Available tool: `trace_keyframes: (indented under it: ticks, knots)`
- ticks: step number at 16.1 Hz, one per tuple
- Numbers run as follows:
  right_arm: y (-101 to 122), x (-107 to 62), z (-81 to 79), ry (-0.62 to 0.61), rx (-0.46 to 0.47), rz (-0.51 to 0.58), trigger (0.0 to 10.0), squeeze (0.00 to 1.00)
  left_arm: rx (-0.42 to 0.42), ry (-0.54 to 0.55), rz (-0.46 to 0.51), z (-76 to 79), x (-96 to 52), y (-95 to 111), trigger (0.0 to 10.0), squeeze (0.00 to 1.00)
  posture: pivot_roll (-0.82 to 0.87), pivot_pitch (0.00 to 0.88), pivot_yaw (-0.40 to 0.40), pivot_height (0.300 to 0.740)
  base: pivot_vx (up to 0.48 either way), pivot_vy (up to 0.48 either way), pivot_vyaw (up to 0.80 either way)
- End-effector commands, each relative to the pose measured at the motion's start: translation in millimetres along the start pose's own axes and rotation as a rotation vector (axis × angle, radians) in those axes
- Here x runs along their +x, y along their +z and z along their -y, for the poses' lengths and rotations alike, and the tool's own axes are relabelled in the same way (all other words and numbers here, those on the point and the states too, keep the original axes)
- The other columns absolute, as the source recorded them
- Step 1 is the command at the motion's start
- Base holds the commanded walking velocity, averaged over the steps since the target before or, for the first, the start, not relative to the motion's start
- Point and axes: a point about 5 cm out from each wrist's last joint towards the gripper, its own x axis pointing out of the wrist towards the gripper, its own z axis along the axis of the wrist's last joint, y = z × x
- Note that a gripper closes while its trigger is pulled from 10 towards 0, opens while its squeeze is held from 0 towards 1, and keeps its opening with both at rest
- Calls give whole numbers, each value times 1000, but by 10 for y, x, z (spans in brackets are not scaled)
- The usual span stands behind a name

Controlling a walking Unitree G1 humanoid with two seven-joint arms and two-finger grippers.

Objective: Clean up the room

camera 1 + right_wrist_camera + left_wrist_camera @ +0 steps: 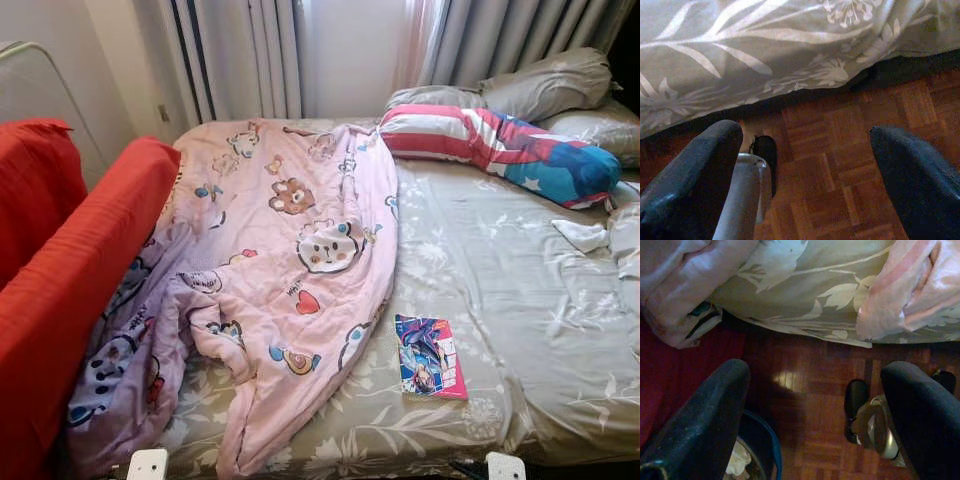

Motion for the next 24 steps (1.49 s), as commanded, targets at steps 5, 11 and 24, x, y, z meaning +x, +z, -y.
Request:
trace_keyframes:
  ticks: [5,11,24]
  knots:
    - [38,23,-135,69,-152,-16,10000,0,-14,10,-20,30,3,-29,10000,0,139,0,-20,740,0,0,0]
    - [92,49,-237,63,-174,-28,10000,0,-57,31,-2,16,21,45,10000,0,149,0,-11,740,0,-271,0]
    - [147,63,-189,-1,-57,-21,10000,0,-59,42,-5,-19,12,26,10000,0,151,5,-24,740,0,-249,-176]
